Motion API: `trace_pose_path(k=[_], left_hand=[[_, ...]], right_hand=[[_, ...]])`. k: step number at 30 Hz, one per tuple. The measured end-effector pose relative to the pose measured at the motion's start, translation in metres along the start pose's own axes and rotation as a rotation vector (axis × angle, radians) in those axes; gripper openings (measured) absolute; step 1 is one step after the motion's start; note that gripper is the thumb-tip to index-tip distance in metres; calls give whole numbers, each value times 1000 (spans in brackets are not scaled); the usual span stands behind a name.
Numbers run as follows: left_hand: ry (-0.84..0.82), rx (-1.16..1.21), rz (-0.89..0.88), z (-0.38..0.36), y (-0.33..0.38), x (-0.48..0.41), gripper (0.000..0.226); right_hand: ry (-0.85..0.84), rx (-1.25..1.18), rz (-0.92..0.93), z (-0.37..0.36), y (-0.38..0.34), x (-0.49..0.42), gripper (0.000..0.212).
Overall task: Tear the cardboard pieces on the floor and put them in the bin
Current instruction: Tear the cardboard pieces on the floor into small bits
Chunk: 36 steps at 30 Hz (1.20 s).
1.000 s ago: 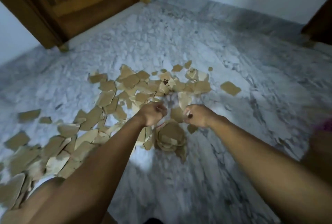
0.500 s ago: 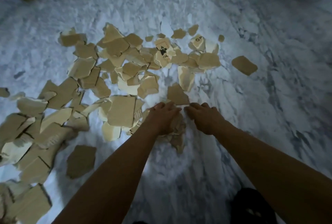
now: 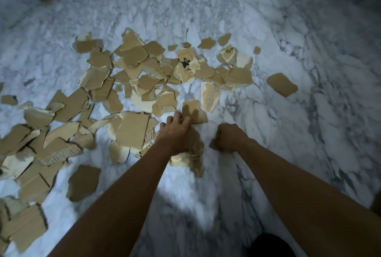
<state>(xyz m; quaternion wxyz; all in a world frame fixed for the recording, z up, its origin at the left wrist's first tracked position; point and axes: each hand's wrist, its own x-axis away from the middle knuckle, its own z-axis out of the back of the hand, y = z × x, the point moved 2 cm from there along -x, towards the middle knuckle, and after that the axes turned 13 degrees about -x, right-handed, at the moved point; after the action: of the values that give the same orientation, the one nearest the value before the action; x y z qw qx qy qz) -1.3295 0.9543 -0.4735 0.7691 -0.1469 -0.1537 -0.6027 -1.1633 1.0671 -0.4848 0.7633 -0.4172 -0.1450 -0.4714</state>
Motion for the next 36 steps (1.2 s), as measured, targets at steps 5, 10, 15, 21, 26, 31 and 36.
trace_pose_path(k=[5,10,15,21,26,31,36], left_hand=[[120,83,-13,9,5,8,88],[89,73,99,38,-23,9,48],[98,405,228,47,-71,22,38],[131,714,120,28,-90,38,27],[124,691,153,8,-102,41,33],[166,604,177,13,-114,40,40],[100,569,246,19,-130,41,15]], right_hand=[[341,-541,141,48,-30,-17,17],[258,-414,187,65,-56,-44,27],[83,-47,51,44,-81,-46,41],[195,126,-34,3,-91,-53,66],[315,178,49,-5,-90,-56,74],[387,-309,386,-19,-89,-42,58],[176,-71,248,18,-70,-35,26]])
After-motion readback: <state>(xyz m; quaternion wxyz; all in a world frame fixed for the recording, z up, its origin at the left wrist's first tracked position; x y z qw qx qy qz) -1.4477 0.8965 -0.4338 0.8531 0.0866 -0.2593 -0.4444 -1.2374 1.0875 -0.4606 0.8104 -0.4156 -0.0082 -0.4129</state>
